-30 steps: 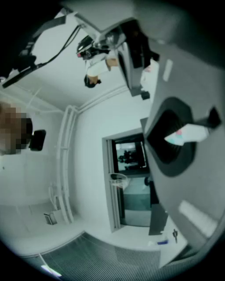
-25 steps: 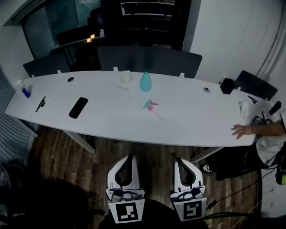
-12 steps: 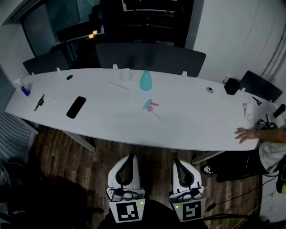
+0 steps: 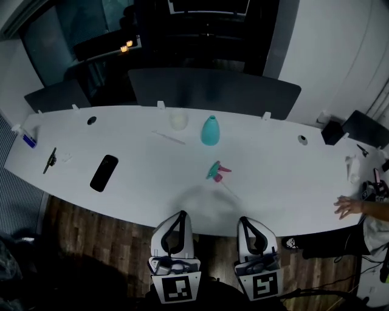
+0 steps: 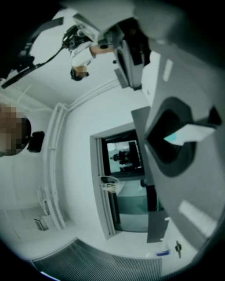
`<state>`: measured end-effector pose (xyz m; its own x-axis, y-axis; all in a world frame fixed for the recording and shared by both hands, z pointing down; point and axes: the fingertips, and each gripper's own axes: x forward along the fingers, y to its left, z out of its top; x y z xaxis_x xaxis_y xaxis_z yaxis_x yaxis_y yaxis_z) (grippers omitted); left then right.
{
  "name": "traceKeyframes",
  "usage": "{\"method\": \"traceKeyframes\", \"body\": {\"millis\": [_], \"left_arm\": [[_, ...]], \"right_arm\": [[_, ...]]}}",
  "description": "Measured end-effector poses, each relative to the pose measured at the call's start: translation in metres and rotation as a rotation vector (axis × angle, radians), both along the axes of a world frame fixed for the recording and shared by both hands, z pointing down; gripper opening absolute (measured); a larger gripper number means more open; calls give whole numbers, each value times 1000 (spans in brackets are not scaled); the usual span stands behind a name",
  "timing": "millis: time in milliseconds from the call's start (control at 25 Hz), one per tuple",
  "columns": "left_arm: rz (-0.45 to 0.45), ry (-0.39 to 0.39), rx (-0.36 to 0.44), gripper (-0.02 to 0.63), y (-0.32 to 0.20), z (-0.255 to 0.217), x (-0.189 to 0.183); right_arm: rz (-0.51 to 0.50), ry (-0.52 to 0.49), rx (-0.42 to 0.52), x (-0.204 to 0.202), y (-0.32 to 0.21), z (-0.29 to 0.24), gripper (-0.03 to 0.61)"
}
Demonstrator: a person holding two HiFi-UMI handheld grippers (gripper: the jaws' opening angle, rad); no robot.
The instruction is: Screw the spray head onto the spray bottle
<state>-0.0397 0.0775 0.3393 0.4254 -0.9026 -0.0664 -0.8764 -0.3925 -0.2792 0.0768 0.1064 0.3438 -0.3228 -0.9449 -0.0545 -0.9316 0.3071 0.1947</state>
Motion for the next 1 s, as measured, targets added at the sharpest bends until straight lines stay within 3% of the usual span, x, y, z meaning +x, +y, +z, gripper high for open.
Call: {"method": "traceKeyframes", "body": {"millis": [240,480,800,1000], "left_arm": [[65,1,1,5,-98,-1,-8],[118,7,-34,5,-149,15,-2],[72,-2,-123,5,-182,32,-1],[43,3,-125,5,-191,34,-4]], "right_arm": [[37,-2,-12,-14,-92,-1,5],[83,48,-81,-8,-147,19,5],[-9,84,-368,-2,-186,73,5],[-134,122,-623,-5,-202,123,7]]}}
